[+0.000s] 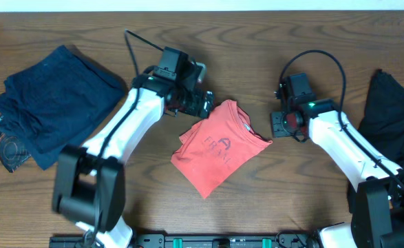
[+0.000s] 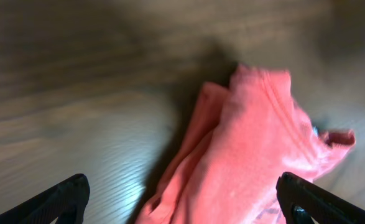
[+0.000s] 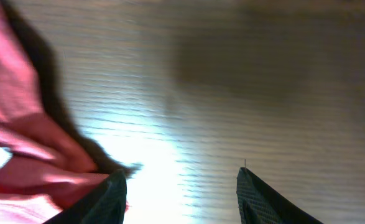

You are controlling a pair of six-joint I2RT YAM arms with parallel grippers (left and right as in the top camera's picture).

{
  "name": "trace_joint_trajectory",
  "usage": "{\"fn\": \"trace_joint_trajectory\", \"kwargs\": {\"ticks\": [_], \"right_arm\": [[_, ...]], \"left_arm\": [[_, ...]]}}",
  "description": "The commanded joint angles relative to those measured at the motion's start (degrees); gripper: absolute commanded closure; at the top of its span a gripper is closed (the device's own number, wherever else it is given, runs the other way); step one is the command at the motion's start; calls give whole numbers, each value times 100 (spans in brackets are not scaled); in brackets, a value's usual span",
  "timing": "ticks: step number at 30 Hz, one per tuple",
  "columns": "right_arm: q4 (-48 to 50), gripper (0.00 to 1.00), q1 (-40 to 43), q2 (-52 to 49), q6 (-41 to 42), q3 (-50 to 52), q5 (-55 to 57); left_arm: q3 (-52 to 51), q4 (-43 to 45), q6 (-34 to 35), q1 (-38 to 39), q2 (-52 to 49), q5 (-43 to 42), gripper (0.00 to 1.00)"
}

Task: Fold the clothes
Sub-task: 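Grasp the folded red t-shirt with the left gripper and carry it left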

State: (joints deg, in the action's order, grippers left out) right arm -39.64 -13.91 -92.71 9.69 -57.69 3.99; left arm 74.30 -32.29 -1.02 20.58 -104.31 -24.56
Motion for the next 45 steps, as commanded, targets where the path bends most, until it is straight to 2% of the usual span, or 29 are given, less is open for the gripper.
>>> {"fn": "trace_joint_trajectory", "kwargs": {"ticks": [1, 8, 10, 12, 14, 15, 16, 17, 24, 28, 31, 34, 40, 45], "right_arm": [[-83, 44, 168, 133, 120, -79, 70], [-212, 44, 245, 133, 120, -79, 70], [-243, 44, 245, 133, 120, -79, 70], [-284, 45, 247, 133, 120, -79, 72], [-306, 45, 251, 133, 118, -79, 72], [-306, 45, 251, 133, 118, -79, 72], [-306, 44, 251, 133, 118, -79, 72], [-306, 44, 251, 133, 120, -79, 72], [-350, 45, 251, 144, 118, -79, 74], [-378, 45, 269, 181, 118, -79, 74], [-433, 45, 280, 275, 120, -79, 190], [-531, 44, 282, 411, 118, -79, 361], [-586, 44, 289, 643, 120, -79, 461], [-625, 44, 289, 708, 118, -79, 463]], "left_arm": [[17, 59, -498, 0, -474, -804, 3], [17, 358, -498, 144, -1416, -1252, 3], [17, 374, -496, 219, -1615, -1255, 9], [17, 369, -498, 306, -1727, -1255, 22], [20, 372, -498, 380, -1746, -1255, 53], [20, 374, -496, 415, -1744, -1255, 73], [20, 372, -492, 446, -1740, -1255, 85], [20, 358, -450, 474, -1740, -1255, 93], [83, 240, -428, 302, -1486, -1141, 94], [330, 243, -44, -219, -833, -264, 94], [529, 258, 343, -776, -155, 621, 94], [610, 422, 627, -1414, 498, 1078, 94], [610, 1062, 994, -2868, 1458, 1220, 94], [608, 1445, 1147, -3926, 1644, 1222, 94]]}}
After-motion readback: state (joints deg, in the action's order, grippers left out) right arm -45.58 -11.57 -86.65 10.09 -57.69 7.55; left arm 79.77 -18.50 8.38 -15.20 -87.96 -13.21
